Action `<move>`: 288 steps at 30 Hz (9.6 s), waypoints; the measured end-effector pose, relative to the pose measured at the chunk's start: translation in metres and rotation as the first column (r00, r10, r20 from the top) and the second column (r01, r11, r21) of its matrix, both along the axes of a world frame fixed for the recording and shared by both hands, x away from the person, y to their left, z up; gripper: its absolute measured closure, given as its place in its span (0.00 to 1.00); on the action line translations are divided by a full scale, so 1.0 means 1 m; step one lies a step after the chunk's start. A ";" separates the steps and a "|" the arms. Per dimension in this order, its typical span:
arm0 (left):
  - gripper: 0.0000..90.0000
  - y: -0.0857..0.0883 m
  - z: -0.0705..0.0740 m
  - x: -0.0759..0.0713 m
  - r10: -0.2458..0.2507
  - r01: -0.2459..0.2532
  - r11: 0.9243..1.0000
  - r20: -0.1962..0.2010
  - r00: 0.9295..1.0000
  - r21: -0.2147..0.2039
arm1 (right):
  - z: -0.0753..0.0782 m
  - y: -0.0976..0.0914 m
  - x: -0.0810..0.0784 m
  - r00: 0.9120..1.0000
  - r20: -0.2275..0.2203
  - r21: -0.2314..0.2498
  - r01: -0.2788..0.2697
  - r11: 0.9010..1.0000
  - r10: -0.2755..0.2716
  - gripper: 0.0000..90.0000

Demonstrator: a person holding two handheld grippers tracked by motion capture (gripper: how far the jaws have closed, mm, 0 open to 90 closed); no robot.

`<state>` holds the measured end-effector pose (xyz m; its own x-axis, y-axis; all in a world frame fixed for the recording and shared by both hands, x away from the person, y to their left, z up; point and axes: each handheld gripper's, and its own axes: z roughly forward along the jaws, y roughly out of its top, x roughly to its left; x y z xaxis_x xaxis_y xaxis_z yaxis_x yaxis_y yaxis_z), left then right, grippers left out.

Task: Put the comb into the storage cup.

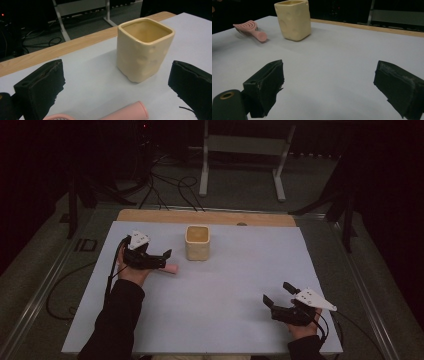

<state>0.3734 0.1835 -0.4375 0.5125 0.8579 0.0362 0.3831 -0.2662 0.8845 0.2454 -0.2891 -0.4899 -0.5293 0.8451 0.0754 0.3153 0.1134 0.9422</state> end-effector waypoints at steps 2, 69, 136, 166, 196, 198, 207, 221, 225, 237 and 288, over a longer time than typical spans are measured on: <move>0.01 0.000 -0.002 0.003 0.007 -0.007 1.000 -0.006 1.000 0.002 | 0.000 0.000 0.000 1.000 0.001 -0.002 -0.002 1.000 0.002 0.10; 1.00 0.000 -0.069 0.034 0.156 -0.149 0.988 -0.372 0.915 0.048 | -0.001 -0.001 0.001 1.000 -0.003 0.001 -0.008 1.000 0.008 0.10; 0.96 0.047 -0.062 0.000 0.146 -0.108 0.988 -0.428 0.892 0.113 | -0.002 0.001 0.002 1.000 -0.009 -0.006 -0.014 1.000 0.014 0.10; 0.43 0.061 -0.021 -0.046 0.027 -0.052 0.983 -0.146 0.989 -0.177 | -0.002 0.001 0.002 1.000 -0.011 -0.010 -0.019 1.000 0.019 0.10; 0.00 0.081 -0.030 -0.143 0.089 -0.082 0.992 0.074 0.993 -0.098 | -0.002 0.006 0.001 0.999 -0.001 -0.013 -0.034 0.999 0.034 0.10; 0.00 0.083 -0.034 -0.145 0.087 -0.080 0.993 0.072 0.994 -0.089 | -0.001 0.006 0.001 0.999 -0.001 -0.011 -0.035 0.999 0.035 0.10; 0.00 0.086 -0.041 -0.149 0.073 -0.067 0.994 0.073 0.995 -0.091 | 0.000 0.008 0.001 0.999 0.016 -0.023 -0.043 0.999 0.044 0.10; 0.00 0.077 -0.046 -0.147 0.052 -0.048 0.996 0.066 0.996 -0.069 | 0.001 0.013 -0.001 0.998 0.042 -0.034 -0.053 0.998 0.055 0.11; 0.00 0.076 -0.046 -0.146 0.047 -0.043 0.997 0.053 0.997 -0.068 | 0.000 0.014 -0.001 0.998 0.038 -0.039 -0.047 0.998 0.049 0.10; 0.00 0.075 -0.036 -0.138 0.063 -0.060 0.995 0.038 0.997 -0.078 | -0.002 0.016 -0.001 0.998 0.025 -0.039 -0.055 0.998 0.056 0.10; 0.00 0.064 0.003 -0.072 0.004 0.005 0.993 -0.082 0.997 0.115 | -0.003 0.014 0.000 0.999 0.021 -0.039 -0.039 0.998 0.040 0.10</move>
<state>0.3016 0.2477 -0.4344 0.5182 0.8503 0.0922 0.4527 -0.3641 0.8139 0.2452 -0.2746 -0.4934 -0.5633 0.8256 0.0313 0.2895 0.1617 0.9434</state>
